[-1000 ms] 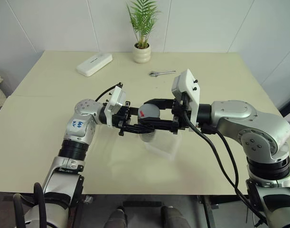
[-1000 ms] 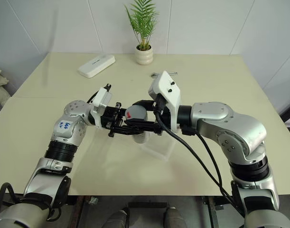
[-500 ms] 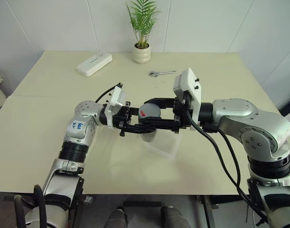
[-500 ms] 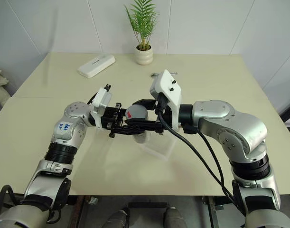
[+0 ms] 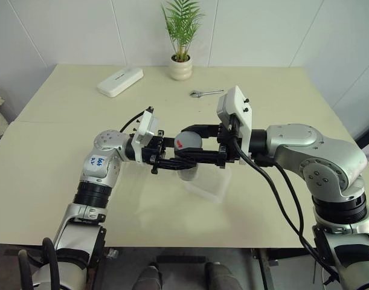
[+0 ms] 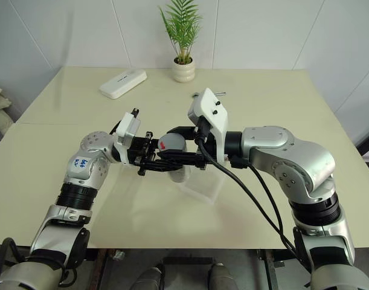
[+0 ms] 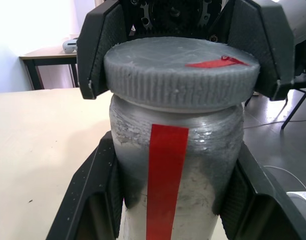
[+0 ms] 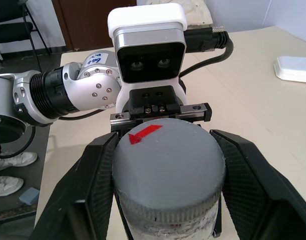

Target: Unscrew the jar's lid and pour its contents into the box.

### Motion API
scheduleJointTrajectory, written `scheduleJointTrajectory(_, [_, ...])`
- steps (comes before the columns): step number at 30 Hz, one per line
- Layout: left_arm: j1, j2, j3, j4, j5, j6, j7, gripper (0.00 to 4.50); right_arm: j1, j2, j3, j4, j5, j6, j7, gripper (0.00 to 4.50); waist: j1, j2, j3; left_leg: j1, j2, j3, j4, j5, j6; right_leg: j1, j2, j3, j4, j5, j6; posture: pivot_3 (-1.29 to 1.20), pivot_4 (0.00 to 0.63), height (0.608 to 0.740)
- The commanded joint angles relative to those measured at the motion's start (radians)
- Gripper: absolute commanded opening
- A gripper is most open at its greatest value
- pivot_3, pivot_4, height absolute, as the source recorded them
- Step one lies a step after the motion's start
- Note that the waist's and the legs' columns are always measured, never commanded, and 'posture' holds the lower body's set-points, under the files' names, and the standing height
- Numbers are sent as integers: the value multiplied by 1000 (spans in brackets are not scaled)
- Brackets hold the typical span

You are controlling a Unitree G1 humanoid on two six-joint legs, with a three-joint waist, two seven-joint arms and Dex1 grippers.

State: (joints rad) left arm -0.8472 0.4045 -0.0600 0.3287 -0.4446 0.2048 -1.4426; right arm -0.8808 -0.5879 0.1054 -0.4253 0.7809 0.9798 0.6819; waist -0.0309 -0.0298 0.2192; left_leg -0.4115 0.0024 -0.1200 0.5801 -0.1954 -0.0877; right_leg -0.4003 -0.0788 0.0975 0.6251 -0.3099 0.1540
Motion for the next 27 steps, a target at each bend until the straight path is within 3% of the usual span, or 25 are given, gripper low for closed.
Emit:
scheduleJointTrajectory(1, [50, 5, -74, -1, 33, -3, -67, 1984, -88, -20, -125, 21, -84, -126, -56, 2552, -1, 0, 0, 0, 0, 0, 0, 0, 0, 0, 0, 0, 0, 0, 0, 0, 150, 740])
scheduleJointTrajectory(27, [74, 2, -93, -9, 44, -22, -67, 1984, -158, -16, -123, 121, -123, -191, -60, 2552, -1, 0, 0, 0, 0, 0, 0, 0, 0, 0, 0, 0, 0, 0, 0, 0, 150, 740])
